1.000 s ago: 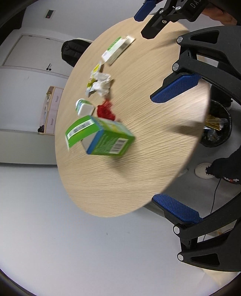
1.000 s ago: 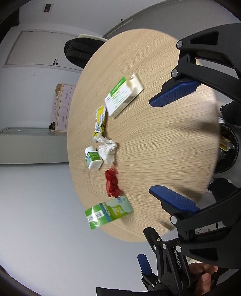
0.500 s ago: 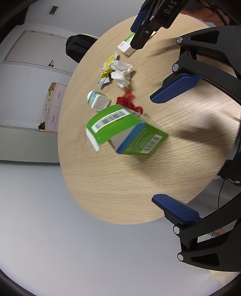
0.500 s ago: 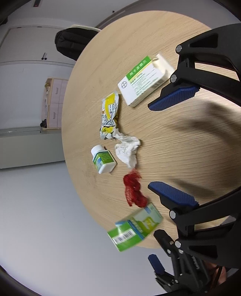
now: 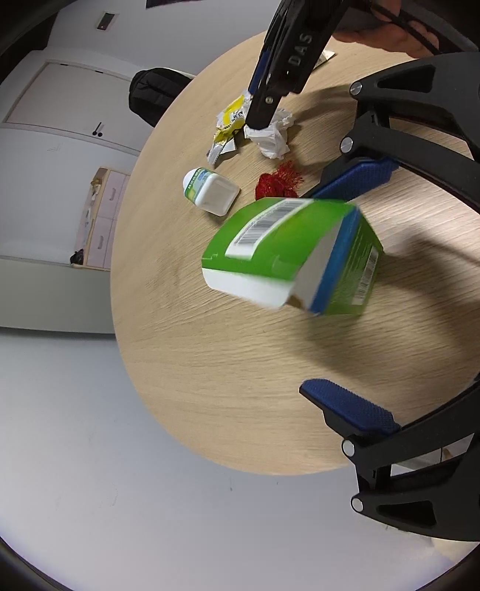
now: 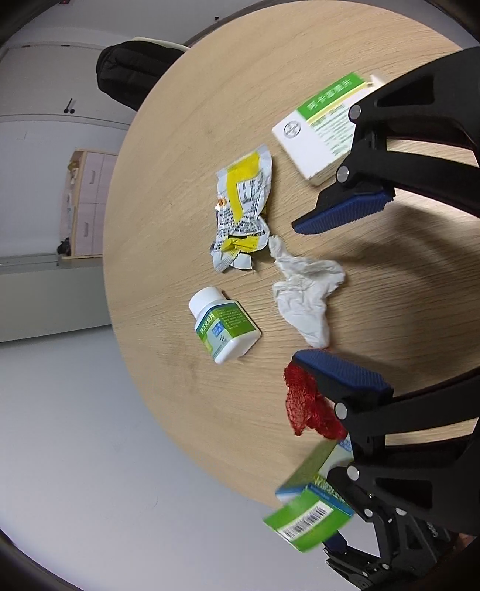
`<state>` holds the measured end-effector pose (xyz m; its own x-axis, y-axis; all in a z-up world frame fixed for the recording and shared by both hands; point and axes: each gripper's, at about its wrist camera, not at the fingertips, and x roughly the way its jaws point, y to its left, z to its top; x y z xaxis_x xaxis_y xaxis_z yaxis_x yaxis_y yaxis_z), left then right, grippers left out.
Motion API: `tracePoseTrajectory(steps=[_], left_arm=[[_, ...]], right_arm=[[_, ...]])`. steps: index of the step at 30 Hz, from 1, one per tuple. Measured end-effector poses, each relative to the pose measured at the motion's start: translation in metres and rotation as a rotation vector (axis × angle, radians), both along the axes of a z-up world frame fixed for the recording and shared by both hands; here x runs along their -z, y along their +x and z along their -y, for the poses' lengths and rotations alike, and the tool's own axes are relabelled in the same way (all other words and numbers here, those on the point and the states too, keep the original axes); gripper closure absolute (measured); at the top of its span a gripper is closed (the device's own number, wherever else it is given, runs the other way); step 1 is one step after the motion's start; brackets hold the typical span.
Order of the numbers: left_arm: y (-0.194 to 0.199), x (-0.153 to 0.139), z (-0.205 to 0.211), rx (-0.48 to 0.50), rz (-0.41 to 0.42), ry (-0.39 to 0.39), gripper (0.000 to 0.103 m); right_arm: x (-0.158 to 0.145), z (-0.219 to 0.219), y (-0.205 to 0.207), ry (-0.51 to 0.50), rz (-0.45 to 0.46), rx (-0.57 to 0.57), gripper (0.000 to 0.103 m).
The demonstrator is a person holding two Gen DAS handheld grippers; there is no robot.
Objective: Collect trash
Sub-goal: 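Grasp the green-white box with the left tool while the right tool grasps the white tissue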
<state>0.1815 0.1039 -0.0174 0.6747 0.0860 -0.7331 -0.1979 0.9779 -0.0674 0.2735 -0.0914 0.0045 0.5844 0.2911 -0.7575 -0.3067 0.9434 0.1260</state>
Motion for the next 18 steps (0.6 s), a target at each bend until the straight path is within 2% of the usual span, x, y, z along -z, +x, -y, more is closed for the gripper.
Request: tracePoseTrajectory(steps=[6,8,10,18], left_arm=[[0.017,0.007,-0.001,0.020,-0.022,-0.018,0.034],[0.021,0.010,0.000,0.035,-0.034,-0.029,0.048],[0.025,0.012,0.002,0.050,-0.044,-0.034,0.056],[0.032,0.013,0.002,0.052,-0.056,-0.041,0.057]], right_arm=[[0.013,-0.009,0.014,-0.012,-0.040,-0.011,0.057],[0.016,-0.011,0.017,-0.013,-0.050,-0.012,0.063],[0.020,-0.012,0.020,-0.015,-0.062,-0.015,0.067],[0.030,-0.014,0.027,-0.027,-0.092,-0.012,0.089]])
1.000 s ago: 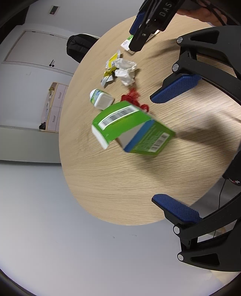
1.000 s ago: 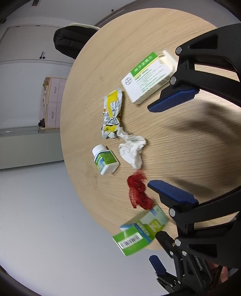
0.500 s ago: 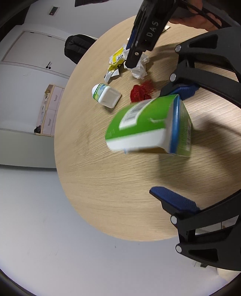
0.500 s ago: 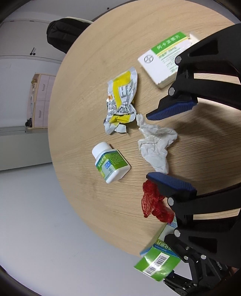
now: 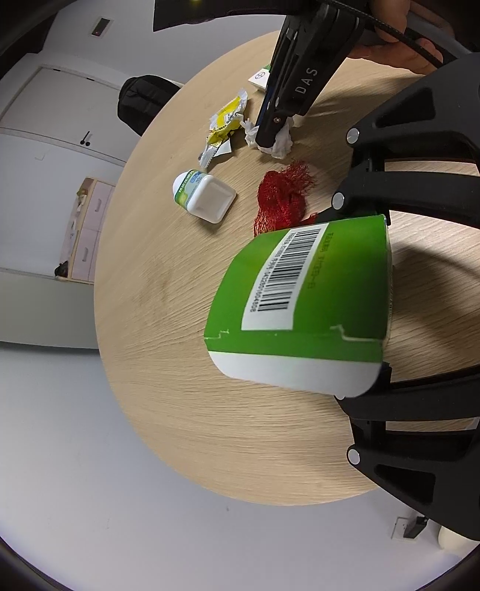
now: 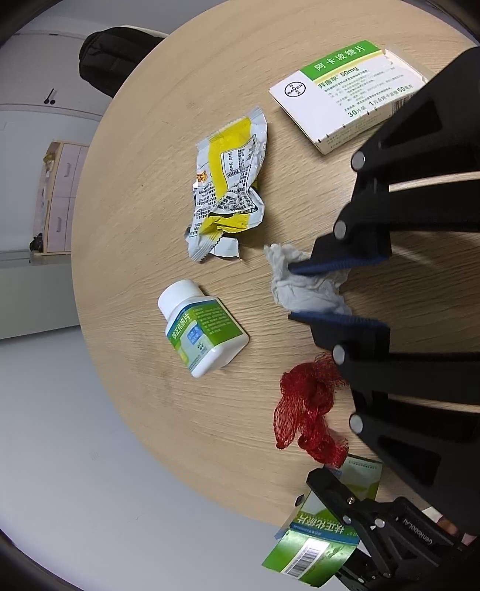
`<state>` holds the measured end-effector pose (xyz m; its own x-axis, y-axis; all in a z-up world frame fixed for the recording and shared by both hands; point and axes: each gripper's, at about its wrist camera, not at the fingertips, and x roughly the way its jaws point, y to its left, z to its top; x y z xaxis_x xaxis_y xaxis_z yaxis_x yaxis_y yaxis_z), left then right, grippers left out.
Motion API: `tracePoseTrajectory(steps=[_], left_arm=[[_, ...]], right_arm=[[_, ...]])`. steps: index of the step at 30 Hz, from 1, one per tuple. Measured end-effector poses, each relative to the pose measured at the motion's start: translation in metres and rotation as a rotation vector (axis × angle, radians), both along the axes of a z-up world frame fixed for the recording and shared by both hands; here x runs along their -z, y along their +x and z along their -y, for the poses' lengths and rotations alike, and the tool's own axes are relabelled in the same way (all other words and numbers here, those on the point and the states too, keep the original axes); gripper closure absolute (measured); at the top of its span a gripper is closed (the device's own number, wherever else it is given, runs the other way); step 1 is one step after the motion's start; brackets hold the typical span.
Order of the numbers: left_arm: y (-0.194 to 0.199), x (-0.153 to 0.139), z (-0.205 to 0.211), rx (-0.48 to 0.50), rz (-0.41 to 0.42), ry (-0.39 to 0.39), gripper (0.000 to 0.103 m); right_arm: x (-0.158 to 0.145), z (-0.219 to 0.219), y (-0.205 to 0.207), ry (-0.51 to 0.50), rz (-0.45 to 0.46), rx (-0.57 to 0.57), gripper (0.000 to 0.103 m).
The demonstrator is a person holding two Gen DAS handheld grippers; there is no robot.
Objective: Collect trash
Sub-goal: 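Grasp the green-white box with the left tool while the right tool grasps the white tissue, then carry the green box and white tissue down over the black bin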
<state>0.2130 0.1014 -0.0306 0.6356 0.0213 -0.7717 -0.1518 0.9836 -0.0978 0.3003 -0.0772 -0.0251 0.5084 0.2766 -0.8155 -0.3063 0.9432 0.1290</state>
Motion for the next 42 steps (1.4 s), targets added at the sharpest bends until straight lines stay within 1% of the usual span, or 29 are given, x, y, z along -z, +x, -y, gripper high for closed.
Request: tracePoseTrajectory(steps=[2,5,14,21,27,32,42], left_arm=[[0.001,0.000,0.000,-0.003,-0.003,0.002,0.057],[0.000,-0.001,0.000,-0.007,-0.007,0.005,0.057],[-0.007,-0.004,0.006,-0.004,-0.009,0.020,0.057],[-0.018,-0.009,0.011,0.000,0.000,0.025,0.057],[-0.038,-0.011,0.015,-0.004,0.002,0.022,0.057],[-0.064,-0.018,0.021,-0.010,0.014,0.030,0.057],[-0.115,-0.033,0.038,0.005,0.045,0.042,0.057]], right_arm=[[0.001,0.000,0.000,-0.002,0.000,0.002,0.094],[0.001,0.002,-0.001,0.005,0.007,0.009,0.096],[-0.004,0.006,-0.027,-0.005,0.055,0.023,0.097],[-0.013,0.013,-0.053,-0.018,0.094,0.037,0.097],[-0.021,0.017,-0.076,-0.026,0.117,0.046,0.097],[-0.030,0.023,-0.098,-0.031,0.138,0.049,0.097],[-0.051,0.045,-0.161,-0.025,0.195,0.064,0.097]])
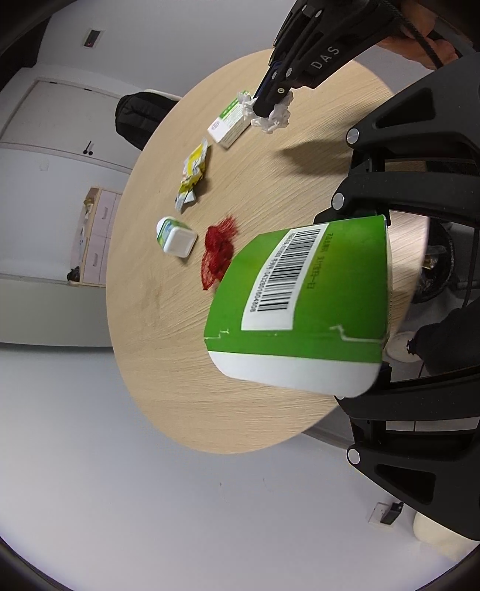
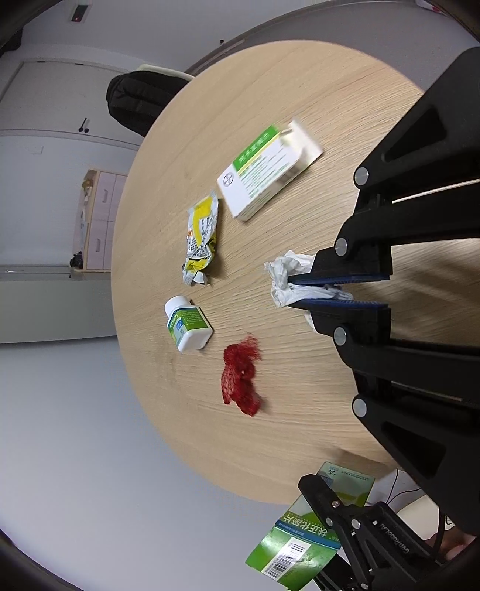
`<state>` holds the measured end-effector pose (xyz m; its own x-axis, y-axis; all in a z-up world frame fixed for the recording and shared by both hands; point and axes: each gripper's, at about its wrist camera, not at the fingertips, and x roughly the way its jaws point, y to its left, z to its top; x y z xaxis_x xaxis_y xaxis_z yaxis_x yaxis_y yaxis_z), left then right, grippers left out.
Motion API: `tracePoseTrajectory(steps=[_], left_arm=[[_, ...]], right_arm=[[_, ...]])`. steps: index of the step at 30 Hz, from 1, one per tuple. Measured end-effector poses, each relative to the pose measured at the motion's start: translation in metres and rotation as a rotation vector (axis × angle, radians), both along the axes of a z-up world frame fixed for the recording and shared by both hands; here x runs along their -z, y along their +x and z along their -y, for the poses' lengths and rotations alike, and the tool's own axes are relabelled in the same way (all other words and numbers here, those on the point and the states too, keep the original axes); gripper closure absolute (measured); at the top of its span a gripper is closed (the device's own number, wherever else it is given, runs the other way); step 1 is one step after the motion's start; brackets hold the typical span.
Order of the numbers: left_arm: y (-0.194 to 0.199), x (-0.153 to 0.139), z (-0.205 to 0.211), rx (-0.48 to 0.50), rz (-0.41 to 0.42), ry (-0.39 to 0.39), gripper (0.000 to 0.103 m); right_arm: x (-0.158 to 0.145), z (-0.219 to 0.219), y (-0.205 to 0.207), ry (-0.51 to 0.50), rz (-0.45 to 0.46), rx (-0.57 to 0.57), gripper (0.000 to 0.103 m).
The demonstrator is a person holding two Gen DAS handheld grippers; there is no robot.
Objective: Collect trash
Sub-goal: 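Carry the green box and white tissue down over the black bin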
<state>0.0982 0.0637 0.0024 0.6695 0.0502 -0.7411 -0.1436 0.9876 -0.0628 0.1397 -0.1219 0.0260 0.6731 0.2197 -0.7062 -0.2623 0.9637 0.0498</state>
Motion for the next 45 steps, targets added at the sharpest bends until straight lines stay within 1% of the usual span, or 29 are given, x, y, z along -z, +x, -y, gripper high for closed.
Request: tracePoseTrajectory(steps=[5,12,23,29,38,45], left_arm=[[-0.021,-0.002,0.012,0.027,0.007,0.002,0.057],[-0.047,0.003,0.025,0.055,0.002,0.001,0.057],[-0.101,0.019,0.040,0.073,-0.009,0.005,0.057],[-0.127,0.031,0.045,0.084,-0.020,-0.014,0.057],[-0.159,0.046,0.056,0.100,-0.023,-0.020,0.057],[-0.178,0.063,0.064,0.111,-0.033,-0.023,0.057]], right_arm=[[-0.003,0.012,-0.030,-0.002,0.025,0.019,0.097],[0.000,0.028,-0.063,-0.002,0.038,0.051,0.097],[0.019,0.046,-0.124,0.005,0.041,0.079,0.097],[0.028,0.053,-0.158,0.017,0.047,0.097,0.097],[0.041,0.062,-0.194,0.019,0.045,0.107,0.097],[0.056,0.068,-0.211,0.014,0.036,0.123,0.097]])
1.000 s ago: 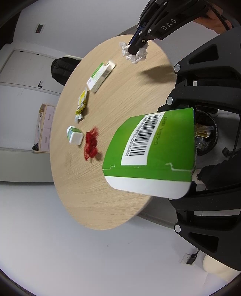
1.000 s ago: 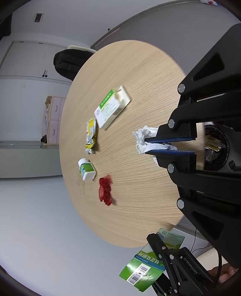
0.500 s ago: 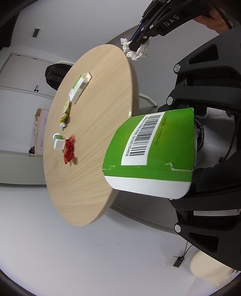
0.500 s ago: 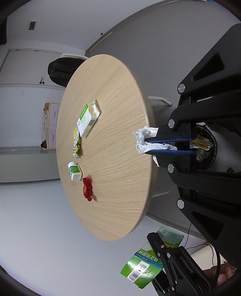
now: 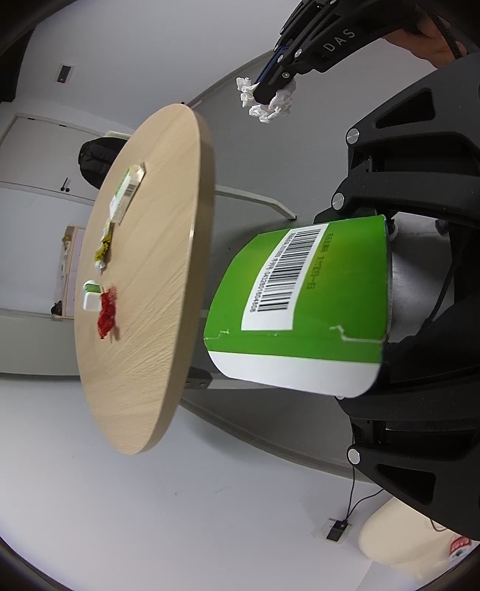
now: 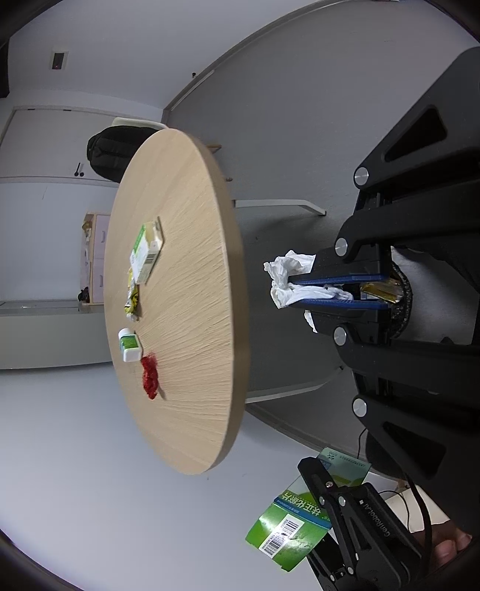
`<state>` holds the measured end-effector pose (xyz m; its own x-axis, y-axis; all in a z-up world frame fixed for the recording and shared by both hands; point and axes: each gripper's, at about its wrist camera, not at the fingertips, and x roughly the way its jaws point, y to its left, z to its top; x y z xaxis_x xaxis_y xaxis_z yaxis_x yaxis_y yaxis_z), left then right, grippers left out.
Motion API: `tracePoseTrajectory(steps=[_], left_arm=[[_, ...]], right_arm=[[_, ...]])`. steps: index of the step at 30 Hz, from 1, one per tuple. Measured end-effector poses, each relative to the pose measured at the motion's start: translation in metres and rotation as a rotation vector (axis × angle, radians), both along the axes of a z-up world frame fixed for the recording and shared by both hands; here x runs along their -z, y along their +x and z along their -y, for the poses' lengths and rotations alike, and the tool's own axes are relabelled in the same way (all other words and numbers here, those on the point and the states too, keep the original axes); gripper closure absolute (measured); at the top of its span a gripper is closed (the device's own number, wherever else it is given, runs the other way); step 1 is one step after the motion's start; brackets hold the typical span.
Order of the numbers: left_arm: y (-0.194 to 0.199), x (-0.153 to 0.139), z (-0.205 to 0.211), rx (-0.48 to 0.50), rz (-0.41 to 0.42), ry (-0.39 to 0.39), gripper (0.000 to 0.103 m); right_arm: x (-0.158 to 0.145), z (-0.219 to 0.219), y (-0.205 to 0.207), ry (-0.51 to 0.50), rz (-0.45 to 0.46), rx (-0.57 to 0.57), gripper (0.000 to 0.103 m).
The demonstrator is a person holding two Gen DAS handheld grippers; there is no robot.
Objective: Collect trash
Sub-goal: 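Carry the green box and white tissue down over the black bin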
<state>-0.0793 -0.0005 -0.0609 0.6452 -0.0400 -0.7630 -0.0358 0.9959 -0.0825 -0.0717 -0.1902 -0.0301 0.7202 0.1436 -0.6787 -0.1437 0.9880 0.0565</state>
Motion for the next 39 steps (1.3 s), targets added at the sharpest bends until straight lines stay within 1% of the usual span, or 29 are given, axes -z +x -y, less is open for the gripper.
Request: tracePoseTrajectory(steps=[7,11,14,18,22,28,31,33,37,39], left_arm=[[-0.009,0.016,0.000,0.000,-0.015,0.007,0.057],[-0.008,0.028,-0.001,-0.001,-0.020,-0.006,0.057],[-0.002,0.042,-0.001,-0.002,-0.037,-0.001,0.057],[0.010,0.068,-0.004,-0.012,-0.062,0.006,0.057],[0.021,0.093,-0.010,-0.015,-0.081,-0.008,0.057],[0.045,0.132,-0.013,-0.011,-0.123,0.002,0.057],[0.058,0.150,-0.015,-0.011,-0.132,-0.008,0.057],[0.067,0.159,-0.015,-0.007,-0.137,-0.013,0.057],[0.087,0.181,-0.013,-0.005,-0.149,0.005,0.057],[0.097,0.191,-0.015,-0.013,-0.162,-0.001,0.057]], right_arm=[[0.017,-0.001,-0.009,-0.010,-0.009,0.006,0.097],[0.032,0.000,-0.007,-0.009,-0.029,0.010,0.097],[0.044,0.000,-0.002,-0.009,-0.040,0.013,0.097],[0.069,-0.003,0.012,-0.013,-0.063,0.017,0.097],[0.096,-0.006,0.028,-0.028,-0.090,0.016,0.097],[0.135,-0.011,0.047,-0.043,-0.112,0.003,0.097],[0.151,-0.019,0.056,-0.067,-0.110,-0.010,0.097],[0.163,-0.023,0.062,-0.062,-0.123,-0.021,0.097],[0.189,-0.032,0.082,-0.069,-0.160,-0.043,0.097],[0.204,-0.032,0.094,-0.053,-0.188,-0.049,0.097]])
